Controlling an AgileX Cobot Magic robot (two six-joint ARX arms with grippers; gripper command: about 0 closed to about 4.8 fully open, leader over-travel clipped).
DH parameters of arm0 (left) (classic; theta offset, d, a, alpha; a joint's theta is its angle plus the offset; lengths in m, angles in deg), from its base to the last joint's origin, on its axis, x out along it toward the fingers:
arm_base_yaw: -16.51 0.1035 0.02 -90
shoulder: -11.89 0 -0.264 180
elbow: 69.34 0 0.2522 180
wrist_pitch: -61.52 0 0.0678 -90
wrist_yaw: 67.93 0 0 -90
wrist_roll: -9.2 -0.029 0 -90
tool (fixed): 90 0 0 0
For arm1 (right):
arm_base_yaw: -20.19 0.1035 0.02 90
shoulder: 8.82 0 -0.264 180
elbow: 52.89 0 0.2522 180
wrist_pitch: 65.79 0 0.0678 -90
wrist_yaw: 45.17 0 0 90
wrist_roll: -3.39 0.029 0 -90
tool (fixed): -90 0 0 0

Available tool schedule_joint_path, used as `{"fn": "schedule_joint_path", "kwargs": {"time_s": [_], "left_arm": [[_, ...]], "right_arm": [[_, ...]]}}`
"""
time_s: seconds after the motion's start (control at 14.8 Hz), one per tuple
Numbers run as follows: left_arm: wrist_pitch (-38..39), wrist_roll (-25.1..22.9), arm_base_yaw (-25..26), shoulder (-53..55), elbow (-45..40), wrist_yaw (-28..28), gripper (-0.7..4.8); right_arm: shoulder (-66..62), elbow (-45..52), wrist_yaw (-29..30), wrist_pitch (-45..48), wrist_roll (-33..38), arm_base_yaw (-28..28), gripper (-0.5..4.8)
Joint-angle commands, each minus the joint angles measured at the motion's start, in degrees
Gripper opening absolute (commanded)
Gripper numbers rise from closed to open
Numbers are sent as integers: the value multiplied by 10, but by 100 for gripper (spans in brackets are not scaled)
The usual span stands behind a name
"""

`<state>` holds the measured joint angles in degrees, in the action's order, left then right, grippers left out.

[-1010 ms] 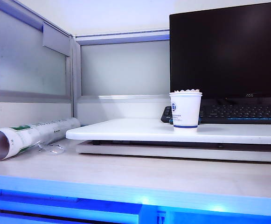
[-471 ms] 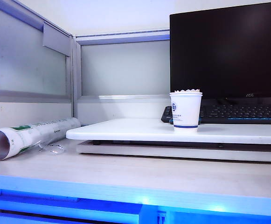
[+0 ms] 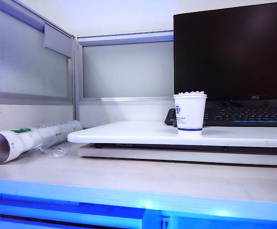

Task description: Pick up the badminton from the table and put it into the white paper cup.

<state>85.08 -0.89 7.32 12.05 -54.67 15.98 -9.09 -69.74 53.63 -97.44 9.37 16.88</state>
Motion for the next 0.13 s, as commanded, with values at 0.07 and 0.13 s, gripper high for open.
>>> {"fn": "schedule_joint_path", "kwargs": {"time_s": [0.07, 0.13], "left_arm": [[4, -2, 0, 0, -4, -1, -4], [4, -2, 0, 0, -4, -1, -4]], "right_arm": [[2, 2, 1, 4, -2, 0, -7], [2, 2, 1, 4, -2, 0, -7]]}}
